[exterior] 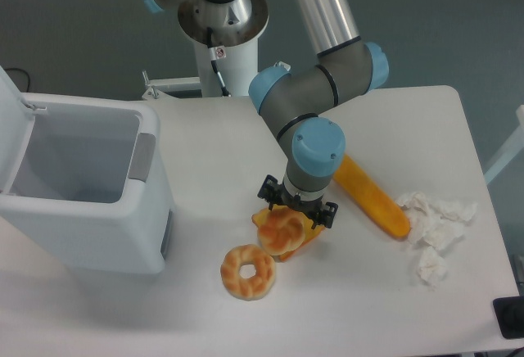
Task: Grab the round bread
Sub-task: 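Close the gripper fingers on the round bun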
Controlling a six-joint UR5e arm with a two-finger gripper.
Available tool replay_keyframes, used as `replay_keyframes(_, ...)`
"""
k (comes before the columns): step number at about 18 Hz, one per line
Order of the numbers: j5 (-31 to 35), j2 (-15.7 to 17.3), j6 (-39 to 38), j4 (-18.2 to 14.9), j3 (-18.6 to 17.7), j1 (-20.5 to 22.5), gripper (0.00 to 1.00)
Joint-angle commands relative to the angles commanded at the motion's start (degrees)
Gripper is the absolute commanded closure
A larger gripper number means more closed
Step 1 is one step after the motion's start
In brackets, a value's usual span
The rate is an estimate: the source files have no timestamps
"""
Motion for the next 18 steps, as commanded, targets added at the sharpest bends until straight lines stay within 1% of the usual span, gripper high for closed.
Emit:
replay_keyframes(12,0.00,-0.09,-0.18,0.35,-0.88,-0.70,0.00)
replay_keyframes(18,1.14,-0.26,0.09,0.35,-0.79,-0.70,0.00)
